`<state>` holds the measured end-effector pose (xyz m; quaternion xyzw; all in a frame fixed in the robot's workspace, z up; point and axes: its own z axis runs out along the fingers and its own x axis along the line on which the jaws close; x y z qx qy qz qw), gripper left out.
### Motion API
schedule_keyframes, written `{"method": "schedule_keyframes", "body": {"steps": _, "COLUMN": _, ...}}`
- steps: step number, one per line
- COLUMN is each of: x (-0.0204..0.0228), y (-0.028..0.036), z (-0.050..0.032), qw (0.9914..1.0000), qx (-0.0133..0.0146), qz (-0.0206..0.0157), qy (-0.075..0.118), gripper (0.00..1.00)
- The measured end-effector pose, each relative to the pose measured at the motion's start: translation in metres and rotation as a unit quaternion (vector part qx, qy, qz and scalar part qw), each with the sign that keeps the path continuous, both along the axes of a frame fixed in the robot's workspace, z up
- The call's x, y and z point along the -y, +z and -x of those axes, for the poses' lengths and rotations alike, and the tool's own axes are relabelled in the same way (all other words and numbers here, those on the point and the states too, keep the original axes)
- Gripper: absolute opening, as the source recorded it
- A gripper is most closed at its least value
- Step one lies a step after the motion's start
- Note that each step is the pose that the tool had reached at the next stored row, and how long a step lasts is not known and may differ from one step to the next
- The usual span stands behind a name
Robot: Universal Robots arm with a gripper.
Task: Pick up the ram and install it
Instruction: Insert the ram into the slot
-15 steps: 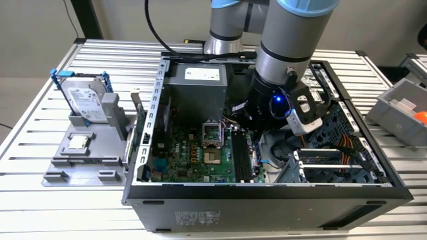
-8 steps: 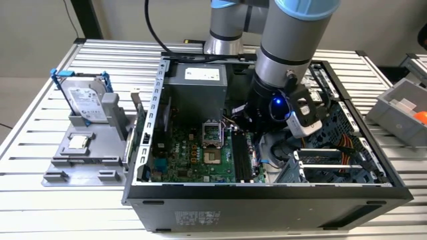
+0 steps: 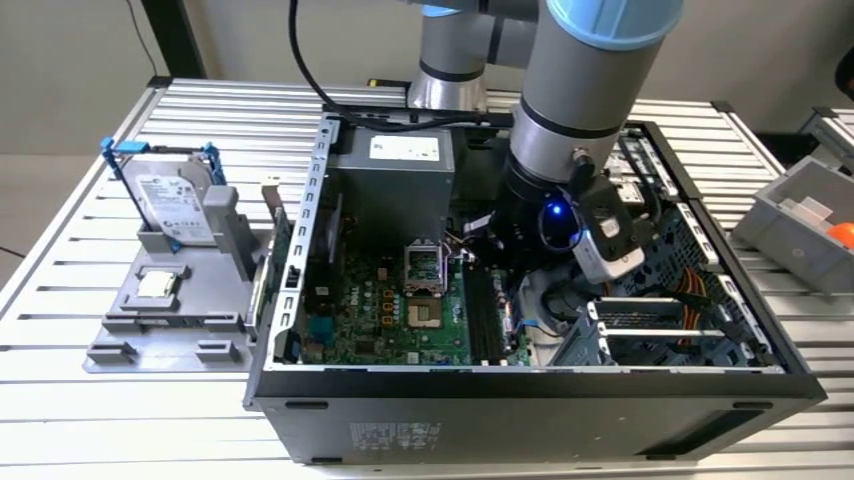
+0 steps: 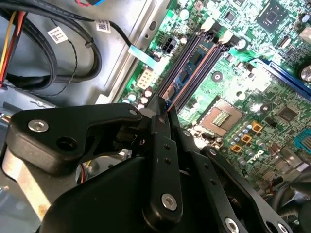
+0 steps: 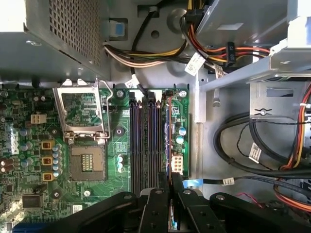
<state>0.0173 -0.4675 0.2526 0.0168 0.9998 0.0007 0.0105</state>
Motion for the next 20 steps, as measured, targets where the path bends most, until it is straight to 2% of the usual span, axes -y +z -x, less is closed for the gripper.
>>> {"method": "schedule_keyframes", "body": {"steps": 3, "x": 0.0026, "y": -0.0017, "z": 0.0017, "qw": 1.00000, "qx": 0.0000, "qz": 0.0000, "qy": 0.000, "gripper": 0.00}}
{"method": "schedule_keyframes", "body": {"steps": 7, "x": 0.0028, "y": -0.0047, "z": 0.0030, "qw": 1.00000, "qx": 0.0000, "qz": 0.0000, "qy": 0.000, "gripper": 0.00}}
{"method": "schedule_keyframes", "body": {"steps": 20, "x": 0.0026, "y": -0.0257, "z": 0.0033, "qw": 1.00000, "qx": 0.0000, "qz": 0.0004, "qy": 0.001, "gripper": 0.00}}
